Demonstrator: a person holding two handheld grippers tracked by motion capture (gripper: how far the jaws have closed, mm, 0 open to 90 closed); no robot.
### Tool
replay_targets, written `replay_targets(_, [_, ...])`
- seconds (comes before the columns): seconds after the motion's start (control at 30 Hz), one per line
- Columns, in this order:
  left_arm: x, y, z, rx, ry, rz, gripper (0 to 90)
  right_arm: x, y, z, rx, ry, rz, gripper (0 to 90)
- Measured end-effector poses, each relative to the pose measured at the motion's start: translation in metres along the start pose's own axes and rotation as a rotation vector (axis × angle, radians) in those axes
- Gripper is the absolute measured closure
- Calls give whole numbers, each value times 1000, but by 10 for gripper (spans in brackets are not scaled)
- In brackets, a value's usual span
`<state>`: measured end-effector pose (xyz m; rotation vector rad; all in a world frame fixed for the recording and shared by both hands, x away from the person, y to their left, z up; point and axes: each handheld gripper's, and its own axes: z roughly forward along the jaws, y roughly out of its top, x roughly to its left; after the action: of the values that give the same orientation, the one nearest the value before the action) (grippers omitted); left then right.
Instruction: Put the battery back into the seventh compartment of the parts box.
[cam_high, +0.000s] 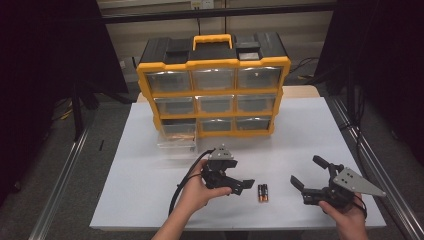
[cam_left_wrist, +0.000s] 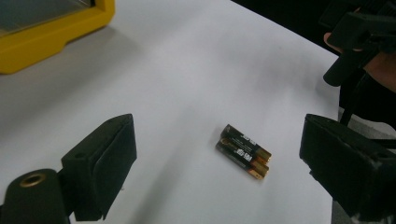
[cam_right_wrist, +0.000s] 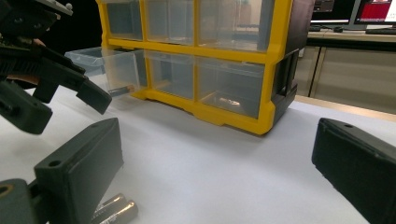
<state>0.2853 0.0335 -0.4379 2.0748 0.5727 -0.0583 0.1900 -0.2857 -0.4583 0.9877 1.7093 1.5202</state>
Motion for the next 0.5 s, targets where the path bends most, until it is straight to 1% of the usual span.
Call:
replay_targets(0.07, [-3,-2,5,15,0,6,112,0,0,0,1,0,3,17])
replay_targets(0.17, [-6,-4,11,14,-15,8,116,0,0,0,-2,0,0,17])
replay_targets(0.2, [-7,-5,12,28,-8,20,116,0,0,0,-2,0,0,17])
replay_targets(0.23, [-7,-5,14,19,-15,16,116,0,0,0,-2,1,2,17])
replay_targets(0.27, [-8,-6,15,23,-13,18,116,0,0,0,-2,0,1,17])
replay_targets(0.3, [-8,-7,17,14,-14,8,117,0,0,0,-1,-1,0,17])
replay_targets(0.4, [-10,-7,19,16,-7,15,118,0,0,0,-2,1,1,17])
replay_targets(0.43, [-11,-7,20,26,-5,23,119,0,0,0,-2,0,-1,17])
replay_targets(0.47, [-11,-7,20,26,-5,23,121,0,0,0,-2,0,-1,17])
replay_targets(0.5, [-12,-8,22,15,-15,18,121,0,0,0,-1,0,0,17])
